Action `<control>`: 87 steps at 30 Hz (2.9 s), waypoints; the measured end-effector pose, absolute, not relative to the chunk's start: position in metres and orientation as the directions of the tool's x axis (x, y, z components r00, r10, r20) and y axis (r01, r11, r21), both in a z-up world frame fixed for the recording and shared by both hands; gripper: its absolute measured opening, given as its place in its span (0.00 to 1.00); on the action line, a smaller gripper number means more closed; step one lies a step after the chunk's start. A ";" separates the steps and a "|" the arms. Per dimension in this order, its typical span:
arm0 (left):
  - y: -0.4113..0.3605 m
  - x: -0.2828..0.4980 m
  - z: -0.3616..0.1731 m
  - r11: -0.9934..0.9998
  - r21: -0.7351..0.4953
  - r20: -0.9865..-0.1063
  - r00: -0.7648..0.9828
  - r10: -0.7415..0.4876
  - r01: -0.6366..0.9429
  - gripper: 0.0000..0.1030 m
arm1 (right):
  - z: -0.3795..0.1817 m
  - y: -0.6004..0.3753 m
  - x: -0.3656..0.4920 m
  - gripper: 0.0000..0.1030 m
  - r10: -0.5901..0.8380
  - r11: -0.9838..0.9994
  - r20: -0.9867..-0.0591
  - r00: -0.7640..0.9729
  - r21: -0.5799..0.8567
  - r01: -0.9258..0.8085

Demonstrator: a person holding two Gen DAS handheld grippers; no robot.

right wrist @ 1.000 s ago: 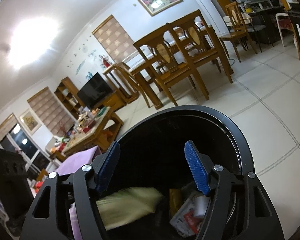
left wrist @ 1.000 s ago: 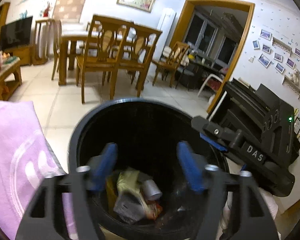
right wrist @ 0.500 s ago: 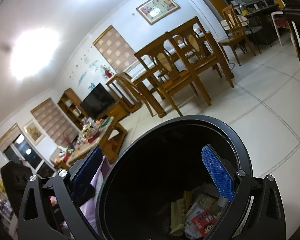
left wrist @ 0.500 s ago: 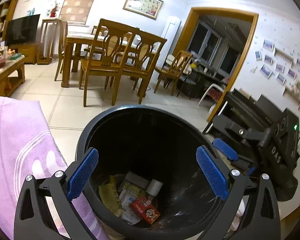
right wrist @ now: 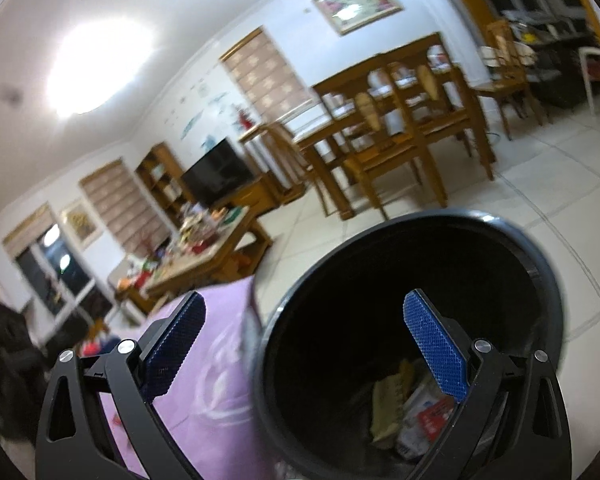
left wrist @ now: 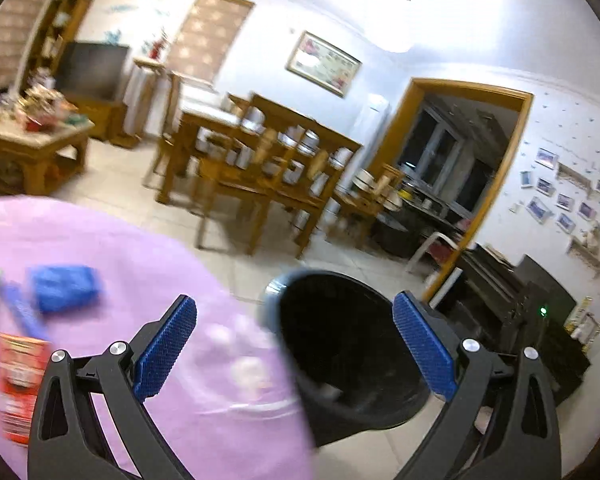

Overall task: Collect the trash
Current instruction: 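Grasp the orange with left tool while right tool grasps red milk box, then carry orange and milk box over the bin and open both tools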

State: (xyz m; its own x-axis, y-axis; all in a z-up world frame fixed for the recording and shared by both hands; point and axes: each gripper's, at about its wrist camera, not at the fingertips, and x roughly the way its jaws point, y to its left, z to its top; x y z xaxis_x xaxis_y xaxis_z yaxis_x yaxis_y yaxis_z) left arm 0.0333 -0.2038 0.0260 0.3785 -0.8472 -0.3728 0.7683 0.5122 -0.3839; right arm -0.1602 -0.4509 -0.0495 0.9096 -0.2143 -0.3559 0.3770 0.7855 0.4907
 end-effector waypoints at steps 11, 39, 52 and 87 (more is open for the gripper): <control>-0.054 0.145 0.009 0.833 -0.353 -0.534 0.640 -0.553 0.426 0.95 | -0.043 -0.297 -0.067 0.95 0.031 0.934 -0.512 0.858 0.321 0.157; -0.045 0.221 -0.050 0.911 -0.200 -0.741 0.553 -0.381 0.361 0.35 | -0.094 -0.172 0.055 0.50 -0.014 0.999 -0.813 0.582 0.016 0.047; -0.038 0.168 -0.008 0.840 -0.312 -0.556 0.632 -0.540 0.444 0.34 | -0.060 -0.234 -0.009 0.50 0.234 0.945 -0.616 0.752 0.327 -0.027; -0.302 -0.014 0.004 0.469 -0.172 -0.480 0.342 -0.808 0.866 0.34 | -0.060 -0.541 -0.218 0.50 -0.180 0.754 -0.362 0.915 0.547 0.365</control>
